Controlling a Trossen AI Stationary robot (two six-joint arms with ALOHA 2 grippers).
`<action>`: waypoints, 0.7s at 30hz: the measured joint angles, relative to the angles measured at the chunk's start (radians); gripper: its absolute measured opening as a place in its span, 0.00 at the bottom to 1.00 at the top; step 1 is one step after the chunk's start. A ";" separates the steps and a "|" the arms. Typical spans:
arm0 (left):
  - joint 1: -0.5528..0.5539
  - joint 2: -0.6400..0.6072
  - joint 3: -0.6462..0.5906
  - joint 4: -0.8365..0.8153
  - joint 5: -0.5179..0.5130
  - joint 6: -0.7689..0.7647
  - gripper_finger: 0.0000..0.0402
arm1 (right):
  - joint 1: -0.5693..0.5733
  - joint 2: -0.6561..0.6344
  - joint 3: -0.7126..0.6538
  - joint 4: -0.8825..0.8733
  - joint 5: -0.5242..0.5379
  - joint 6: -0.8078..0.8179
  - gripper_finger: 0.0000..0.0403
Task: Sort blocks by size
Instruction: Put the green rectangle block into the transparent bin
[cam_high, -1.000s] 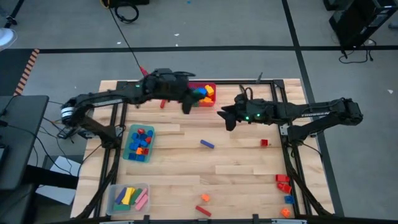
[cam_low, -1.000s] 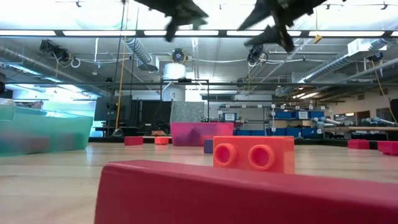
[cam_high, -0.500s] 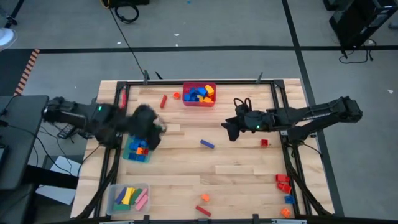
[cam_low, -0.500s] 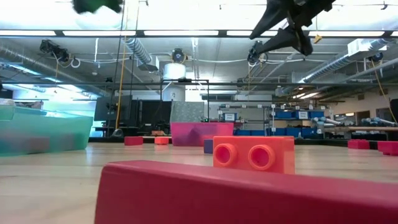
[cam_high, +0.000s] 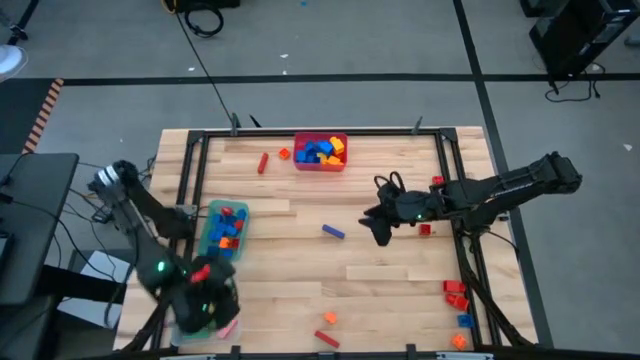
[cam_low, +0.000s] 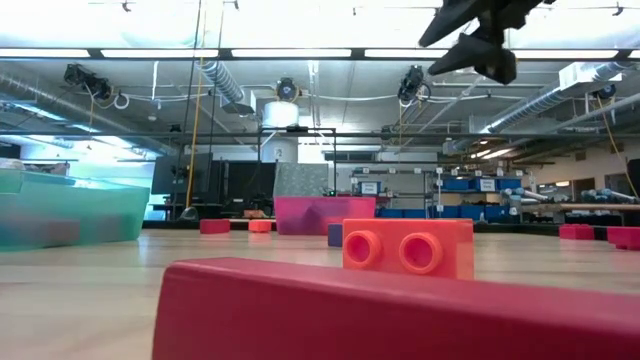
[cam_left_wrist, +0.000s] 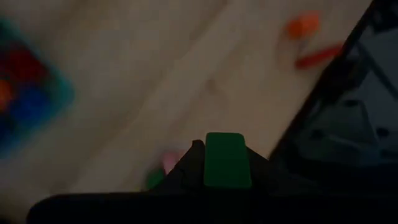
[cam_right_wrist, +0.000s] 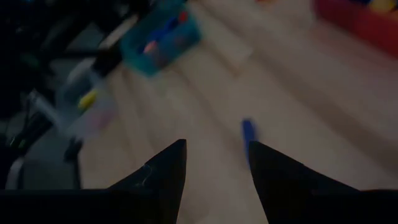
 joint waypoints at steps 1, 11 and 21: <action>-0.030 0.023 0.000 0.006 0.016 -0.045 0.14 | 0.012 0.000 0.000 -0.008 -0.019 0.000 0.47; -0.130 0.228 0.000 0.022 0.225 -0.252 0.14 | 0.152 0.000 0.000 -0.030 -0.045 0.009 0.47; -0.129 0.326 0.000 0.044 0.257 -0.237 0.27 | 0.306 0.000 0.000 -0.029 -0.044 0.118 0.47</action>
